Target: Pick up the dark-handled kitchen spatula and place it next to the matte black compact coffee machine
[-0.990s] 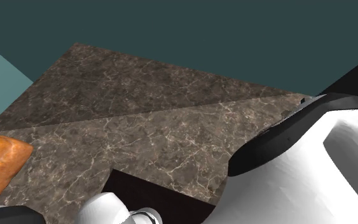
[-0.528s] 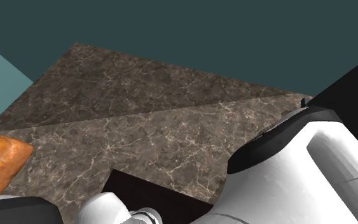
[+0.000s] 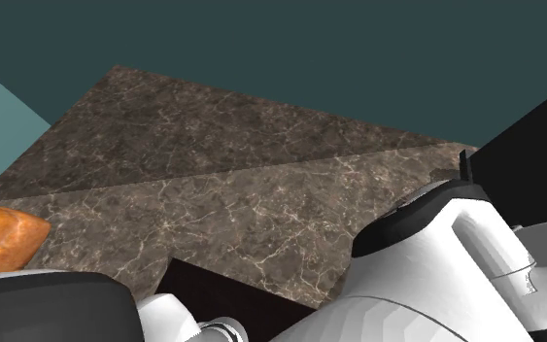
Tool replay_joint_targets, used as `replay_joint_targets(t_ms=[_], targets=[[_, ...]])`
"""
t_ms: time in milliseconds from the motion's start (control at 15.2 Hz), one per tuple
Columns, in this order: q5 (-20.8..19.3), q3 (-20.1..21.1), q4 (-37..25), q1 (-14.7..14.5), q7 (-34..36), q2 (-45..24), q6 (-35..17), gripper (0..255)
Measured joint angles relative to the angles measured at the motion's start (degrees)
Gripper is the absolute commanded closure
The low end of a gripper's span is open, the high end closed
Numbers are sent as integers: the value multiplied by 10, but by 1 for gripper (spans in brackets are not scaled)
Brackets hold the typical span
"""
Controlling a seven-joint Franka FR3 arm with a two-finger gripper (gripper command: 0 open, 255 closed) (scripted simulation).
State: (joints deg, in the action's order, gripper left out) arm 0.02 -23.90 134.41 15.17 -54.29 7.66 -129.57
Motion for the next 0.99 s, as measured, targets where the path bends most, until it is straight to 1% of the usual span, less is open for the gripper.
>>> replay_joint_targets(t_ms=[462,792,858,990], targets=[[18,-4,19,-2,-15,-32,-49,255],[19,-4,22,-2,-15,-34,-53,255],[19,-4,22,-2,-16,-34,-53,0],[19,-4,22,-2,-16,-34,-53,0]])
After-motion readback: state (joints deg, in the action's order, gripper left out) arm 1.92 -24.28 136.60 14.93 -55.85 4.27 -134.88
